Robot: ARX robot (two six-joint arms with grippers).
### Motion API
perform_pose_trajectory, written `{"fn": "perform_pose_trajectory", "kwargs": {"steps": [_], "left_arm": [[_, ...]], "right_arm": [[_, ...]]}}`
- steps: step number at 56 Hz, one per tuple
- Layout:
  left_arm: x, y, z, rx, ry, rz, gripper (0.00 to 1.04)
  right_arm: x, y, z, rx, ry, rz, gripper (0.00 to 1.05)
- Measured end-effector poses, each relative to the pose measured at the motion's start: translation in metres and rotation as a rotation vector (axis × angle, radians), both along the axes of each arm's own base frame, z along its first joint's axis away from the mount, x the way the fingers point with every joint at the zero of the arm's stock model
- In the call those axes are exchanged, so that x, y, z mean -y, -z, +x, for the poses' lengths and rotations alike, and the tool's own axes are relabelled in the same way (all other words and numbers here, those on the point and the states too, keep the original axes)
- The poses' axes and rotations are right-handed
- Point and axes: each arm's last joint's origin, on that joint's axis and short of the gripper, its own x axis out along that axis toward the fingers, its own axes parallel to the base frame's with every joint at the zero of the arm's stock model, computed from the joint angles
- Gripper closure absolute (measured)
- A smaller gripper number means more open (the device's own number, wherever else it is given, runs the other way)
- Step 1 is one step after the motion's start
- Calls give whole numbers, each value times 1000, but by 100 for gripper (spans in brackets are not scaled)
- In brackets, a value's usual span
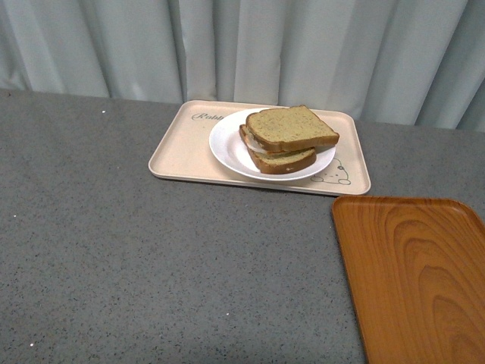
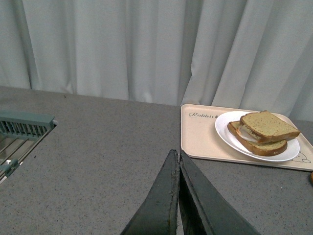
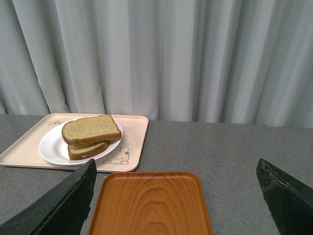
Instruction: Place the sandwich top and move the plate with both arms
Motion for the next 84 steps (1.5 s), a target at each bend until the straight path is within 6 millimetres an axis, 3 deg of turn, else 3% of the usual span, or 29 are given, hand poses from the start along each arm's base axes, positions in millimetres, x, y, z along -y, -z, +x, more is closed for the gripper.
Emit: {"fn": "perform_pose_trajectory", "kwargs": {"steps": [10, 14, 23, 31, 38, 84], "left_arm": [[0, 5, -10, -32, 0, -1, 100], [0, 3, -12, -5, 0, 0, 83], [0, 3, -12, -6, 0, 0, 56], [0, 3, -12, -6, 0, 0, 24], [0, 3, -12, -6, 0, 0, 5], [0, 3, -12, -6, 0, 1, 6]], "right_arm": [[0, 0, 0, 0, 0, 0, 9], [0, 0, 0, 0, 0, 0, 9], [0, 0, 0, 0, 0, 0, 9], [0, 0, 0, 0, 0, 0, 9], [0, 0, 0, 0, 0, 0, 9], [0, 0, 0, 0, 0, 0, 9]]}}
